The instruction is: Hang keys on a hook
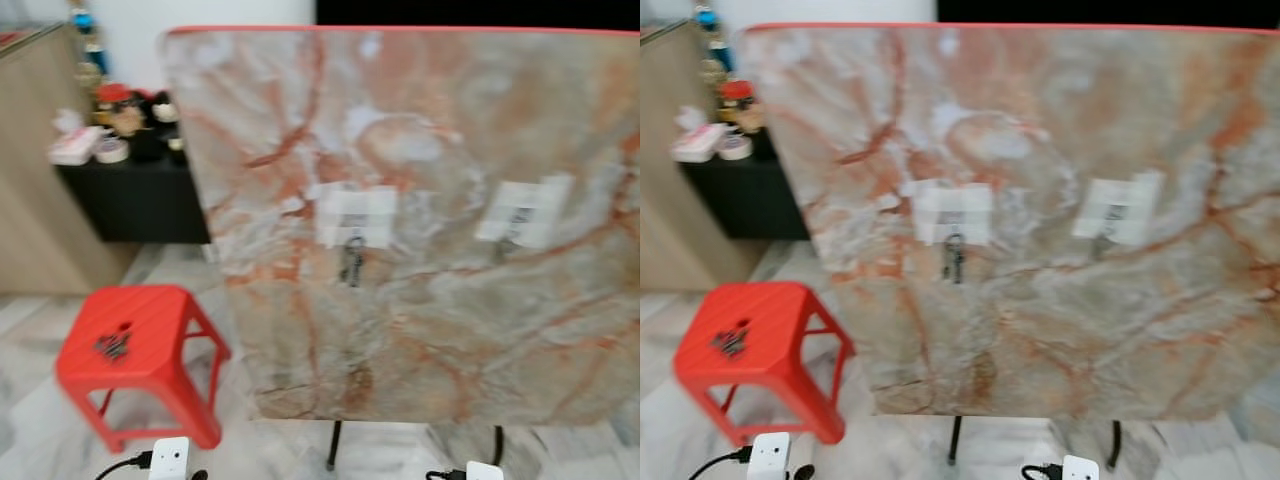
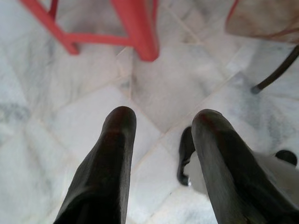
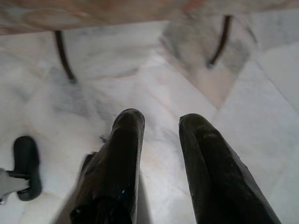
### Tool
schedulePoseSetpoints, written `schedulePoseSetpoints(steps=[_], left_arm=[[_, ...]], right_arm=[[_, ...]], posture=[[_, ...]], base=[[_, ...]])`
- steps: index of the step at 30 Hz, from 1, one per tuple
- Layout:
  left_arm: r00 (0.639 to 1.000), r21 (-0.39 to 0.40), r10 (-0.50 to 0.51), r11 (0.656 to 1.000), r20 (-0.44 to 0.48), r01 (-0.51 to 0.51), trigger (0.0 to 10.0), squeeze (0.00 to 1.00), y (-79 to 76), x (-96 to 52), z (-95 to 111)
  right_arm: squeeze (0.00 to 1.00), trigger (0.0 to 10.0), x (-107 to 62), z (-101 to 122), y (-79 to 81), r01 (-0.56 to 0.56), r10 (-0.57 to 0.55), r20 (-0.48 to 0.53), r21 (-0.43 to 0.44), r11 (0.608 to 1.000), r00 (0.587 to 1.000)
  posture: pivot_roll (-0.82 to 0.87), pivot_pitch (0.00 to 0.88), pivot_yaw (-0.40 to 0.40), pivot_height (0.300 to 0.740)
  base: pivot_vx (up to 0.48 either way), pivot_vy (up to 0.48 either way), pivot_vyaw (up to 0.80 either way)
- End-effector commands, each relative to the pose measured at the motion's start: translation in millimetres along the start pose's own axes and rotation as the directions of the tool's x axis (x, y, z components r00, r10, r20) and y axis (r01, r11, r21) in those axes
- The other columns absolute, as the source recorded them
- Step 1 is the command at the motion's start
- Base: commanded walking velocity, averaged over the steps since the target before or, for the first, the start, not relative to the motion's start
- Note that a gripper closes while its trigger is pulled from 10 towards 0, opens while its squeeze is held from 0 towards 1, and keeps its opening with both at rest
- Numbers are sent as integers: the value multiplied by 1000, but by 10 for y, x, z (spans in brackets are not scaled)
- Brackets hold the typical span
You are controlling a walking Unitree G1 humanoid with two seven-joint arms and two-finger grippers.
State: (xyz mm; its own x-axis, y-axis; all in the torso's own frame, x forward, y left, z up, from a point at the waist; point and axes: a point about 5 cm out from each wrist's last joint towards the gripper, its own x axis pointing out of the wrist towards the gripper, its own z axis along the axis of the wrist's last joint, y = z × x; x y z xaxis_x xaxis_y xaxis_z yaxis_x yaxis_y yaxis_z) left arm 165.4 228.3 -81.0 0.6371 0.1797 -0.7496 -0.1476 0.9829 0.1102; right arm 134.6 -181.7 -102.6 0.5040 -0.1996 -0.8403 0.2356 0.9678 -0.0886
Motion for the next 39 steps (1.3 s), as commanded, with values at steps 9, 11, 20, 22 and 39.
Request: schedulePoseSetpoints(steps=[9, 11, 20, 22, 39], left_arm=[[1000, 7, 11, 1000, -24, -11, 10000, 0, 130, -24, -58], [999, 5, 19, 1000, -38, -19, 10000, 0, 201, -42, -97], [997, -2, 24, 1000, -68, -25, 10000, 0, 234, -53, -143], [997, -2, 23, 1000, -69, -23, 10000, 0, 222, -50, -139], [998, -1, -8, 1000, -58, 8, 10000, 0, -73, 0, -64]], right_arm=[[0, 10000, -4, -8, 63, -31, 32, -10, 37, 999, 999], [0, 10000, -2, -3, 65, -33, 33, -9, 35, 999, 999], [0, 10000, -2, 2, 55, -27, 27, -3, 28, 999, 1000], [0, 10000, -2, 1, 55, -28, 28, -3, 28, 999, 1000], [0, 10000, -5, -10, 64, -35, 35, -6, 15, 999, 999]], posture=[[52, 0, -19, 740], [55, 0, -21, 740], [57, 0, -24, 740], [57, 0, -24, 740], [62, 0, -26, 740]], base=[[0, 437, 0], [0, 480, 0], [0, 480, 0], [0, 480, 0], [0, 480, 0]])
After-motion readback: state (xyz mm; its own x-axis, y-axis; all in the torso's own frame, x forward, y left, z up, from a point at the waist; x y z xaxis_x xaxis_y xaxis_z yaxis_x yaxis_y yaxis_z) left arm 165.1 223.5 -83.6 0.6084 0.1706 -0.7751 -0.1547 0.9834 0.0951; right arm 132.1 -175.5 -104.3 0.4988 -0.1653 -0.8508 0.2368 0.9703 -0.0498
